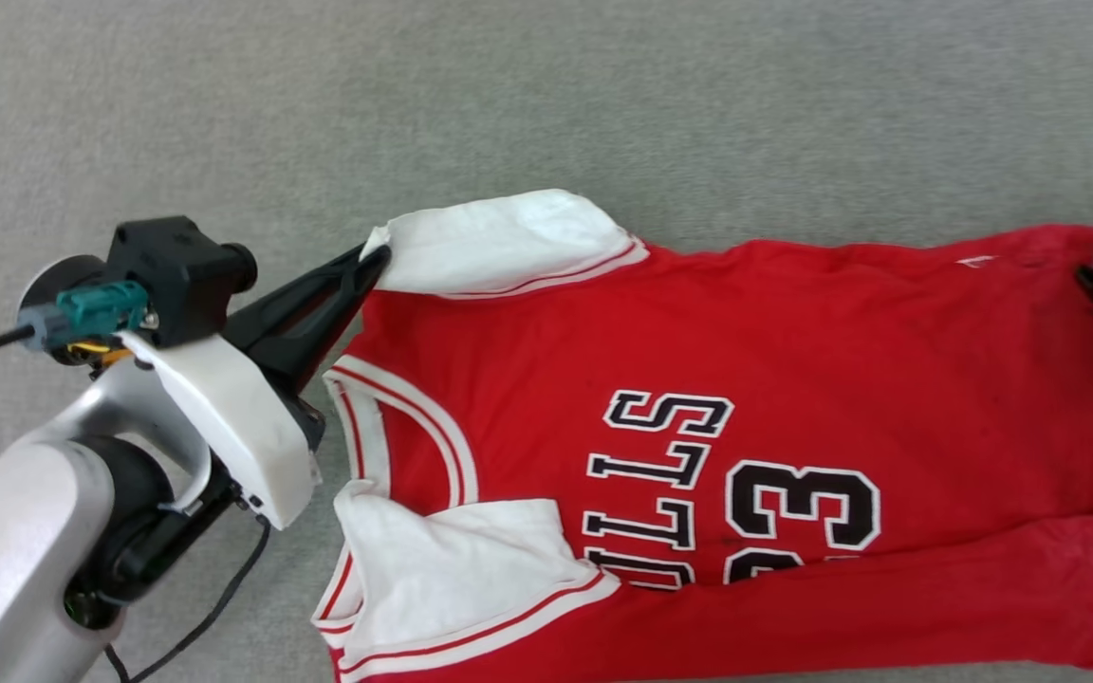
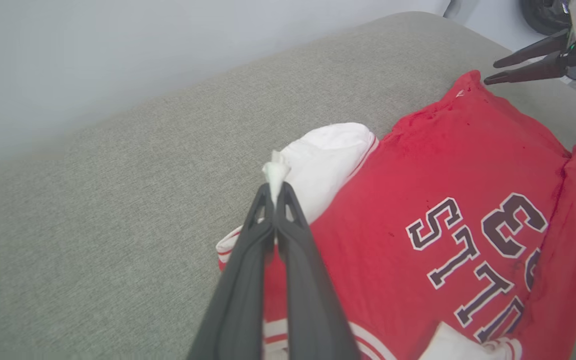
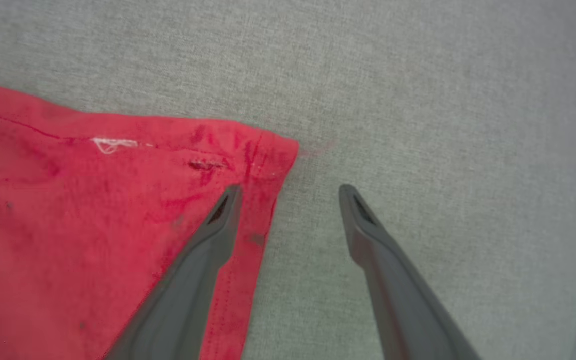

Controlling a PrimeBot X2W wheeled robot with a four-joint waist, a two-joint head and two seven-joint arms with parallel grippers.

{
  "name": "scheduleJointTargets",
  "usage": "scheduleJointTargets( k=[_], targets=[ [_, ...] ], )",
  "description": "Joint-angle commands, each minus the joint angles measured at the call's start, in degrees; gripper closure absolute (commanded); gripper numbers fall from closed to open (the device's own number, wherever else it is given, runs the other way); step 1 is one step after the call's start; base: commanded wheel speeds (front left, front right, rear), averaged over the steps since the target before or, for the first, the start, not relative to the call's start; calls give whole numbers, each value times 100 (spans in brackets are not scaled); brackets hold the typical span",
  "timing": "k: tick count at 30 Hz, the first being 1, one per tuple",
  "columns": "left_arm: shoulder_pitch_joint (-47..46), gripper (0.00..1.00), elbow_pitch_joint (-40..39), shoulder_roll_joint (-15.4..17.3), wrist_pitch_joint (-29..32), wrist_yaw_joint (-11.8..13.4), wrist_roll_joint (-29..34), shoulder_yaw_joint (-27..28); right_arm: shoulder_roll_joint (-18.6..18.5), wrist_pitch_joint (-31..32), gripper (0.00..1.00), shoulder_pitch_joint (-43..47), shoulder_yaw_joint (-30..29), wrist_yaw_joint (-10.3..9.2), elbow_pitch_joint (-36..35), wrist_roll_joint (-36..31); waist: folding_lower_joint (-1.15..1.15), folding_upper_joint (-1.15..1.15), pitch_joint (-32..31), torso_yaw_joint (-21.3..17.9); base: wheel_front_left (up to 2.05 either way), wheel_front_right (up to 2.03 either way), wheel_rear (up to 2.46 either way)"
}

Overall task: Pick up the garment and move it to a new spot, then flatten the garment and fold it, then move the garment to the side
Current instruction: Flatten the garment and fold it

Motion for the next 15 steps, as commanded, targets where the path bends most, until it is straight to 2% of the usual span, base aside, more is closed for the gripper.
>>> scheduleJointTargets(
  k=[1, 5, 11, 12, 15],
  targets=[
    [75, 100, -91, -34, -57, 46, 46, -13, -52, 48, 0, -141, 47, -3, 127, -74, 0, 0, 181, 209, 0, 0, 0],
    [118, 100, -226, -91, -178, 101, 162, -47, -47, 131, 0, -294, 184, -3, 476, -187, 0, 0, 305, 387, 0, 0, 0],
    [157, 100, -130, -182, -300, 30, 215, -143, 95, 165, 0, -171, 526, -2, 1055, -235, 0, 0, 323, 512, 0, 0, 0],
    [202, 100, -3, -217, -359, 13, 174, -184, 114, -24, 100, -118, 669, 5, 1221, -175, 0, 0, 219, 500, 0, 0, 0],
    [285, 100, 129, -216, -461, 36, 166, -155, 90, -264, 100, -157, 631, 4, 1283, -132, 0, 0, 57, 433, 0, 0, 0]
  ],
)
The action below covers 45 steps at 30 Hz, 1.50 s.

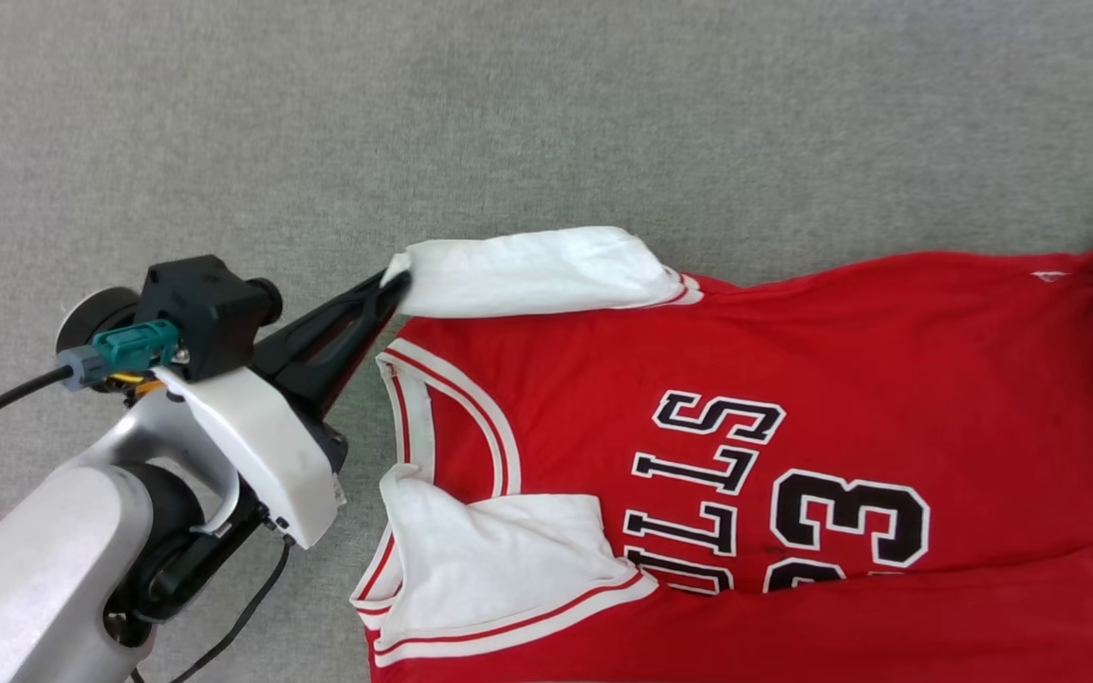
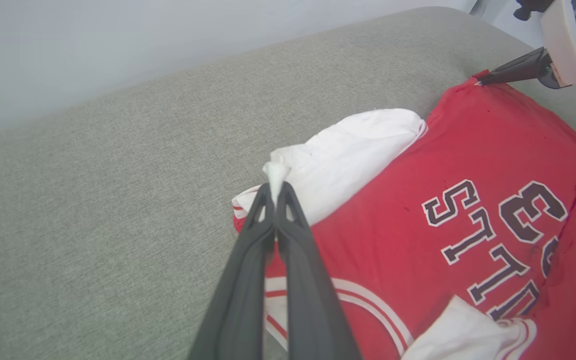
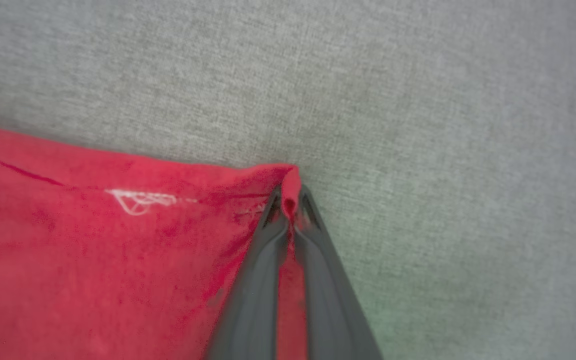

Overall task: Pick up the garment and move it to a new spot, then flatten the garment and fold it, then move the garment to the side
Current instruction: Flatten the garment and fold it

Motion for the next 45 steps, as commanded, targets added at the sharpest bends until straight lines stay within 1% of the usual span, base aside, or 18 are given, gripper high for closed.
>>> scheduleJointTargets(
  k=[1, 4, 8, 11, 13, 18, 23, 26, 29, 35, 38, 45],
  targets=[
    [111, 100, 79, -3, -75, 35, -28, 27, 58, -38, 100, 256, 109, 13, 245, 24, 0, 0, -167, -77, 0, 0, 0],
    [226, 100, 218, -9, -194, 81, -21, 51, 8, -267, 100, 250, 86, 7, 218, 115, 0, 0, -399, -153, 0, 0, 0],
    [468, 100, 343, 3, -345, 170, -127, 119, 27, -470, 100, 326, 18, 7, 93, 370, 0, 0, -745, -267, 0, 0, 0],
    [695, 100, 376, 54, -428, 254, -202, 165, -111, -567, 100, 495, 29, 7, -52, 458, 0, 0, -981, -329, 0, 0, 0],
    [880, 100, 364, 73, -472, 319, -261, 183, -111, -664, 100, 634, -36, 7, -181, 567, 0, 0, -1132, -364, 0, 0, 0],
    [1453, 100, 234, 172, -607, 518, -438, 240, -148, -827, 100, 1220, -167, 7, -615, 813, 0, 0, -1420, -432, 0, 0, 0],
    [2121, 100, 147, 310, -652, 728, -596, 222, -144, -967, 100, 1995, -277, 7, -1063, 953, 0, 0, -1541, -445, 0, 0, 0],
    [2447, 100, 222, 388, -650, 772, -650, 149, -267, -932, 100, 2393, -224, 7, -1255, 955, 0, 0, -1564, -456, 0, 0, 0],
    [2615, 100, 269, 389, -626, 743, -703, 71, -339, -918, 100, 2613, -185, 7, -1332, 925, 0, 0, -1564, -459, 0, 0, 0],
    [2783, 100, 603, 249, -460, 619, -812, -194, -485, -970, 100, 2997, 49, 7, -1311, 832, 0, 0, -1501, -445, 0, 0, 0],
    [2652, 100, 911, 166, -385, 551, -676, -357, -522, -1014, 100, 3032, 268, 7, -1195, 811, 0, 0, -1467, -440, 0, 0, 0],
    [2407, 100, 1462, -130, -390, 308, -536, -626, -667, -1171, 100, 2897, 797, 6, -815, 737, 0, 0, -1411, -432, 0, 0, 0]
  ],
)
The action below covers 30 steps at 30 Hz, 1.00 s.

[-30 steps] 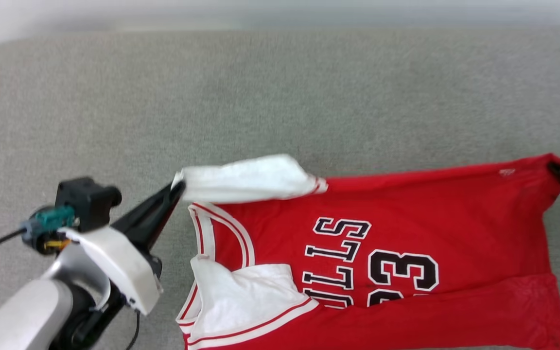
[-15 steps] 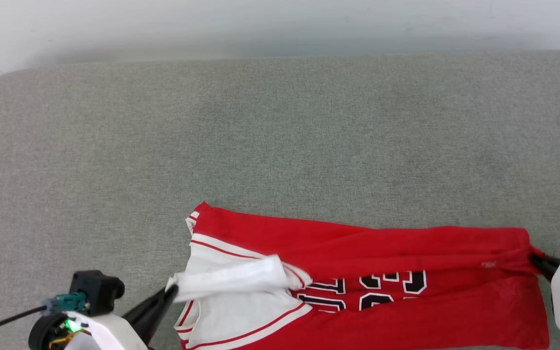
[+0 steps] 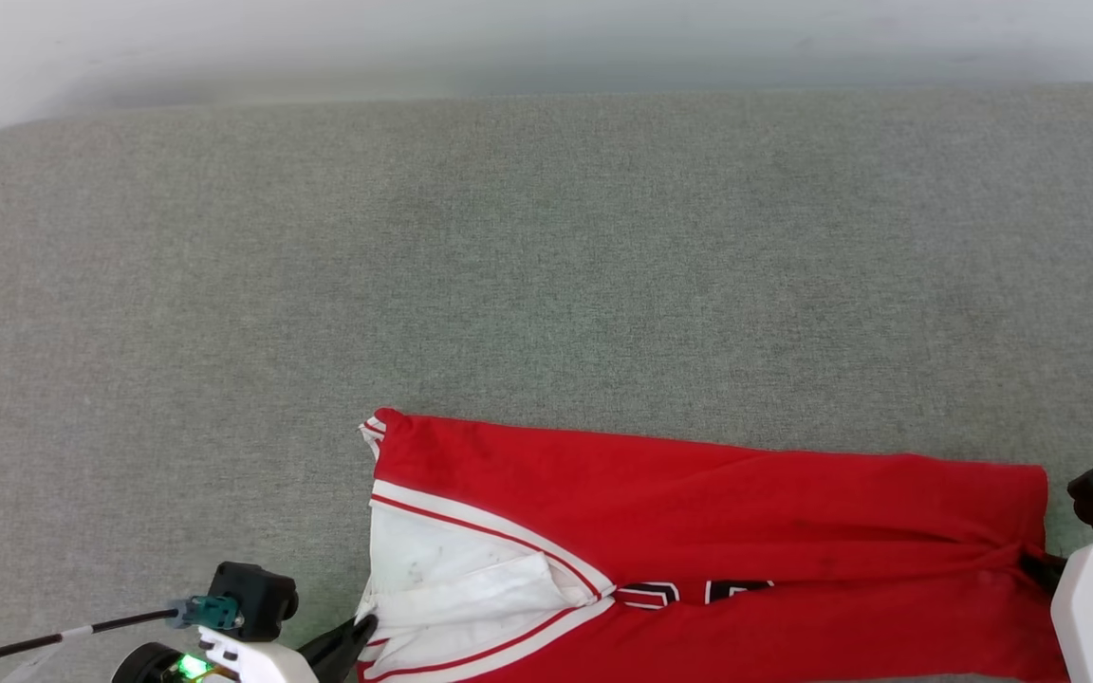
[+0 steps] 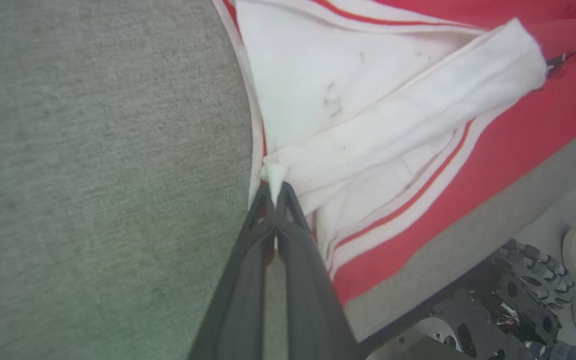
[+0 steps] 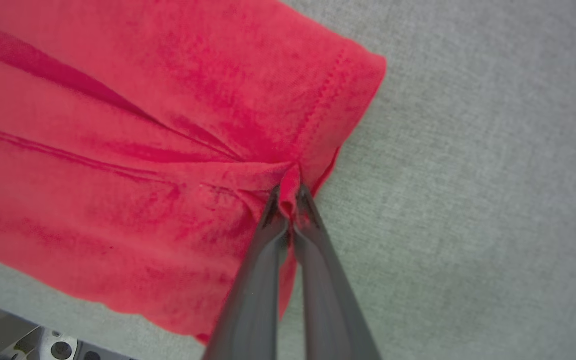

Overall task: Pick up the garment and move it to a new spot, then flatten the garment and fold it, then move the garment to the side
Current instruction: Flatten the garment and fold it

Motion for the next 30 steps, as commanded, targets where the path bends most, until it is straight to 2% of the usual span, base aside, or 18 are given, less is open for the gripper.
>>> scheduleJointTargets(
  k=[1, 7, 8, 9, 10, 16, 20, 25, 30],
  targets=[
    [-82, 100, 68, -44, -10, -28, 43, -31, -11, 2, 100, 32, 135, -4, 162, -35, 0, 0, 10, 0, 0, 0, 0],
    [-211, 100, 403, -218, -73, -152, 151, -166, 19, -185, 100, -120, 569, -3, 419, 83, 0, 0, 0, -17, 0, 0, 0],
    [-230, 63, 458, -241, -127, -165, 178, -176, 23, -227, 95, -139, 625, -2, 450, 119, 0, 0, -30, -22, 0, 0, 0],
    [-236, 20, 518, -266, -180, -176, 189, -178, 9, -306, 40, -167, 672, -2, 455, 131, 0, 0, -69, -21, 0, 0, 0],
    [-221, 0, 571, -289, -222, -184, 189, -180, -1, -358, 0, -189, 676, -2, 485, 168, 0, 0, -112, -20, 0, 0, 0],
    [-209, 0, 713, -398, -554, -239, 158, -90, -115, -517, 0, -279, 518, 2, 429, 484, 0, 0, -381, 10, 0, 0, 0],
    [-293, 0, 592, -476, -1004, -45, 306, 92, -141, -469, 0, -159, 56, -3, 228, 736, 0, 0, -509, 77, 0, 0, 0],
    [-236, 0, 437, -662, -1887, 325, 494, 476, 160, -266, 0, 73, -894, -2, 17, 777, 0, 0, -557, 108, 0, 0, 0],
    [-185, 0, 234, -867, -2220, 614, 928, 1029, 725, 19, 0, 285, -1818, -3, -161, 554, 0, 0, -543, 146, 0, 0, 0]
  ],
)
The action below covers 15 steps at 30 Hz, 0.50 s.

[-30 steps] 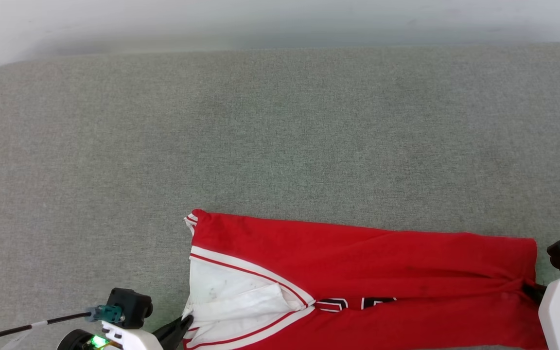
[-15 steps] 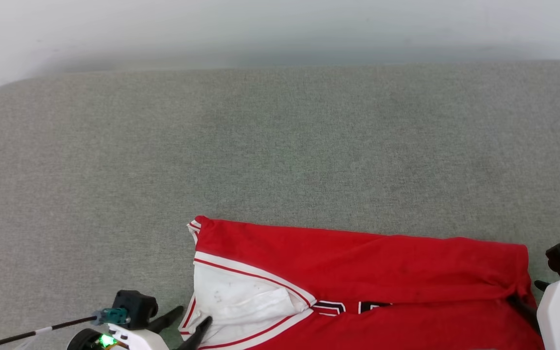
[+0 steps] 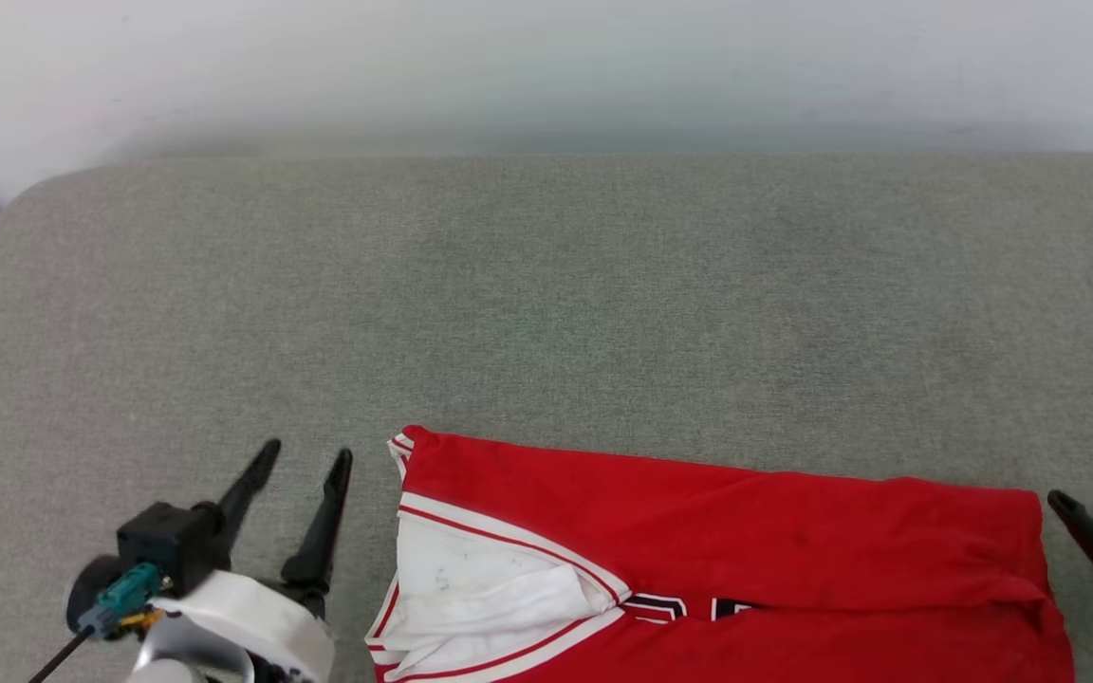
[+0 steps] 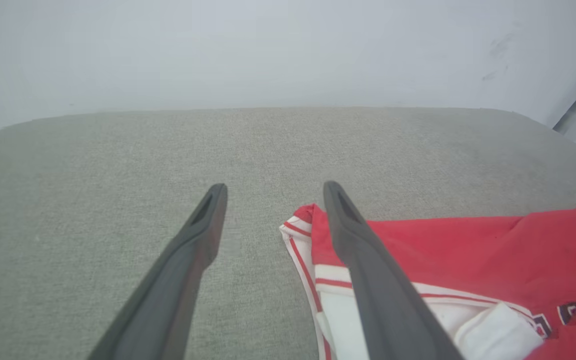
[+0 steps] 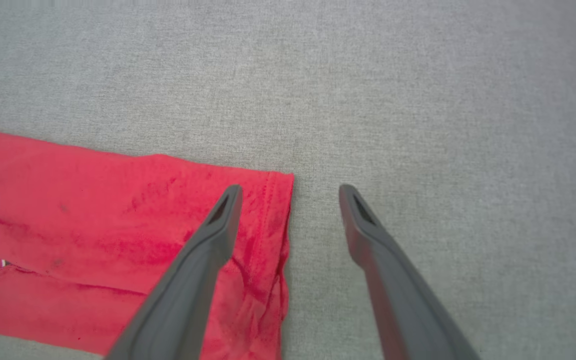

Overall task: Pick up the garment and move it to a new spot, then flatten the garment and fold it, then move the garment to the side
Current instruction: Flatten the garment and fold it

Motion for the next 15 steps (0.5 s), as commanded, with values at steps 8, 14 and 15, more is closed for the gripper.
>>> scheduleJointTargets(
  k=[8, 14, 15],
  targets=[
    [440, 0, -731, -936, -34, 34, 1564, 1517, 1150, 447, 0, 488, -1054, -2, -35, -391, 0, 0, 130, 140, 0, 0, 0],
    [822, 0, -883, -1597, -35, -468, 2117, 2318, 1665, 425, 0, 740, -1529, -1, 101, -515, 0, 0, 250, 241, 0, 0, 0],
    [862, 0, -858, -1669, -35, -569, 2198, 2402, 1723, 421, 0, 766, -1573, -1, 149, -549, 0, 0, 274, 254, 0, 0, 0]
  ],
)
